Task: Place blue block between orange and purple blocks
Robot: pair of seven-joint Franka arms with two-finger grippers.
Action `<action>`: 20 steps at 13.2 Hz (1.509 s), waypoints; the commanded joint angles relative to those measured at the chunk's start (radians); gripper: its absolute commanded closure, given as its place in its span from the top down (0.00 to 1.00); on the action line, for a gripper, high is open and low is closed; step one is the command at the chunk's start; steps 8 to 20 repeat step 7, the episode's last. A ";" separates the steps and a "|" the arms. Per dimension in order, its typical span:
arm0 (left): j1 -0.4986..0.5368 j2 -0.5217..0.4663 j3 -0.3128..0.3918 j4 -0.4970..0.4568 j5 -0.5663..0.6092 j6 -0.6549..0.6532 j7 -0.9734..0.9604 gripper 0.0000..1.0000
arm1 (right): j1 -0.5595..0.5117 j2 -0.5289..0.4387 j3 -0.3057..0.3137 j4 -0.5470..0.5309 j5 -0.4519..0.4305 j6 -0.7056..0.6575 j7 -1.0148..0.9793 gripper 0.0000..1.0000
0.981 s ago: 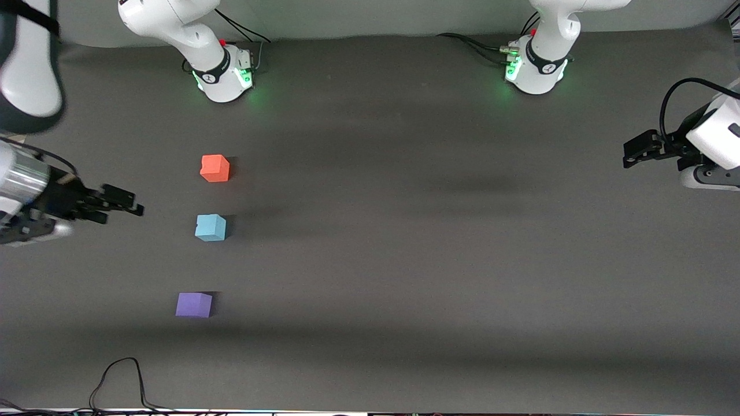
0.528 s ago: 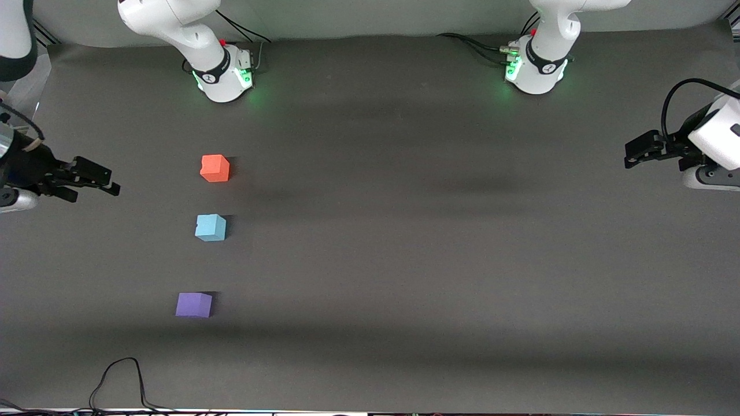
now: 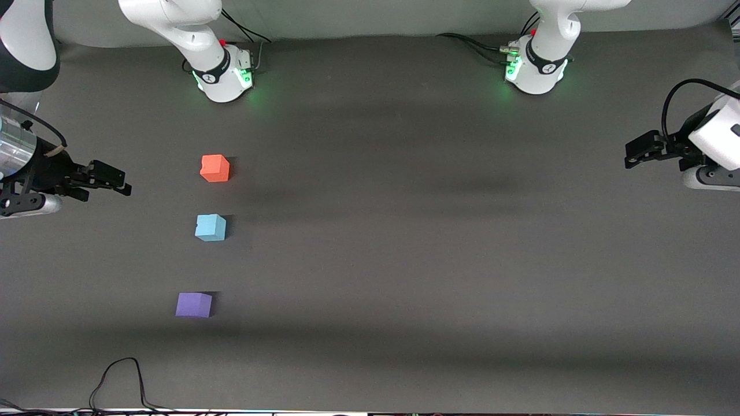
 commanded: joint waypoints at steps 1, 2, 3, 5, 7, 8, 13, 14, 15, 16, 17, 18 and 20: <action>-0.007 0.000 0.009 0.008 0.001 -0.011 0.013 1.00 | -0.040 -0.069 0.071 -0.063 -0.023 0.018 0.020 1.00; -0.007 0.000 0.009 0.008 0.001 -0.009 0.013 1.00 | -0.055 -0.069 0.084 -0.063 -0.022 0.018 0.024 1.00; -0.007 0.000 0.009 0.008 0.001 -0.009 0.013 1.00 | -0.057 -0.068 0.091 -0.062 -0.023 0.018 0.024 1.00; -0.007 0.000 0.009 0.008 0.001 -0.009 0.013 1.00 | -0.055 -0.068 0.111 -0.062 -0.060 0.015 0.025 1.00; -0.007 0.000 0.009 0.008 0.003 -0.008 0.013 1.00 | -0.046 -0.071 0.121 -0.062 -0.092 0.000 0.051 1.00; -0.007 0.000 0.009 0.008 0.003 -0.008 0.013 1.00 | -0.046 -0.071 0.121 -0.062 -0.092 0.000 0.051 1.00; -0.007 0.000 0.009 0.008 0.003 -0.008 0.013 1.00 | -0.046 -0.071 0.121 -0.062 -0.092 0.000 0.051 1.00; -0.007 0.000 0.009 0.008 0.003 -0.008 0.013 1.00 | -0.046 -0.071 0.121 -0.062 -0.092 0.000 0.051 1.00; -0.007 0.000 0.009 0.008 0.003 -0.008 0.013 1.00 | -0.046 -0.071 0.121 -0.062 -0.092 0.000 0.051 1.00; -0.007 0.000 0.009 0.008 0.003 -0.008 0.013 1.00 | -0.046 -0.071 0.121 -0.062 -0.092 0.000 0.051 1.00; -0.007 0.000 0.009 0.008 0.003 -0.008 0.013 1.00 | -0.046 -0.071 0.121 -0.062 -0.092 0.000 0.051 1.00; -0.007 0.000 0.009 0.008 0.003 -0.008 0.013 1.00 | -0.046 -0.071 0.121 -0.062 -0.092 0.000 0.051 1.00; -0.007 0.000 0.009 0.008 0.003 -0.008 0.013 1.00 | -0.046 -0.071 0.121 -0.062 -0.092 0.000 0.051 1.00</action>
